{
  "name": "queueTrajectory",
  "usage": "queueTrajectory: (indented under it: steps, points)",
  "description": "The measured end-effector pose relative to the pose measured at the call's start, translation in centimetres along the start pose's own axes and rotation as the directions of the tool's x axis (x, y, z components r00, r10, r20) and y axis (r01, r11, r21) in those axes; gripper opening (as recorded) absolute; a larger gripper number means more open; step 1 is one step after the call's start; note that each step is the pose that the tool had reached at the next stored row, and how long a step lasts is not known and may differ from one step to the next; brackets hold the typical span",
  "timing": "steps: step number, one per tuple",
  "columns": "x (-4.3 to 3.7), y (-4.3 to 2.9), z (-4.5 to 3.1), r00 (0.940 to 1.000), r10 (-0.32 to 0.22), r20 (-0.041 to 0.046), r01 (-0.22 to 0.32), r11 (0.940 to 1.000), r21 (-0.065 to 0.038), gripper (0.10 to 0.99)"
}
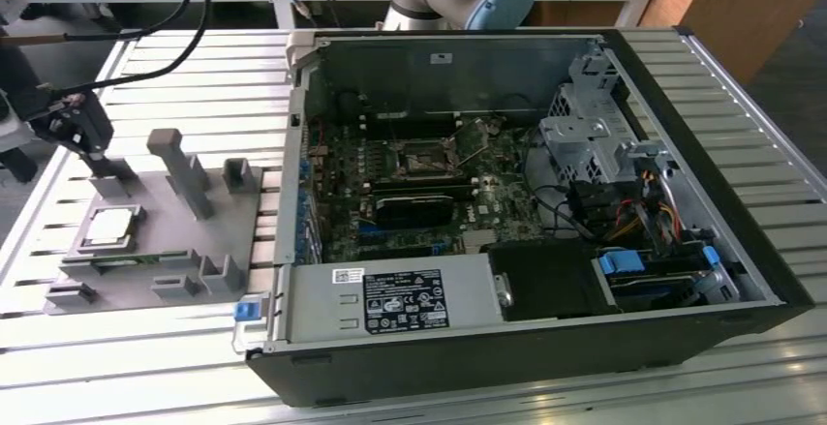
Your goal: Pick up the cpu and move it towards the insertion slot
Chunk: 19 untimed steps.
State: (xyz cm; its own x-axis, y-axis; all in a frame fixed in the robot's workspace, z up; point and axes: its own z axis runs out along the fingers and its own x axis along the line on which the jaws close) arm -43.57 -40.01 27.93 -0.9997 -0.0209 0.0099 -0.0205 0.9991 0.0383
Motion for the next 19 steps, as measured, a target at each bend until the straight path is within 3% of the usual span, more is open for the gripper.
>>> queueTrajectory:
  steps: [10, 19]
  points:
    - [0.02, -0.09, 1.82, 1.0000, 0.000, -0.0002, 0.000, 1.0000, 0.000, 0.761]
    - [0.02, -0.15, 2.99, 1.0000, 0.001, -0.0003, -0.001, 1.0000, 0.000, 0.761]
